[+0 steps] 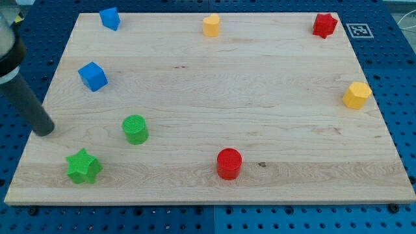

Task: Push the green star closer to the green circle

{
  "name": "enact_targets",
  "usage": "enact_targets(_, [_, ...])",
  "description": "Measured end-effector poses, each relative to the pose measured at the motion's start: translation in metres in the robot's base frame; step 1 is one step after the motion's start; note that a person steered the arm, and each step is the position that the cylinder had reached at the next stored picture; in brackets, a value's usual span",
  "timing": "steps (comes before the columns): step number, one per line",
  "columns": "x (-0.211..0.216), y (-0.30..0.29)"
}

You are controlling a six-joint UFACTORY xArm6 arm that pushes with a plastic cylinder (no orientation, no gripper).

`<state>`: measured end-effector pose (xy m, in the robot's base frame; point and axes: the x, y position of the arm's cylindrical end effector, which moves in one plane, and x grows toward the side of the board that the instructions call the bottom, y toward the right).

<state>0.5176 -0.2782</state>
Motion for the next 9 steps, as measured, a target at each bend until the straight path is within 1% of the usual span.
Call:
enact_targets(1, [0.032, 0.001])
enact_targets(2, [0.054, 0.011])
enact_targets(3, [0.065, 0.034])
enact_targets(5, [0.065, 0.106])
enact_targets(7, [0.092, 0.116])
enact_targets(8, [0.092, 0.137])
enact_targets(9, [0.092, 0.146])
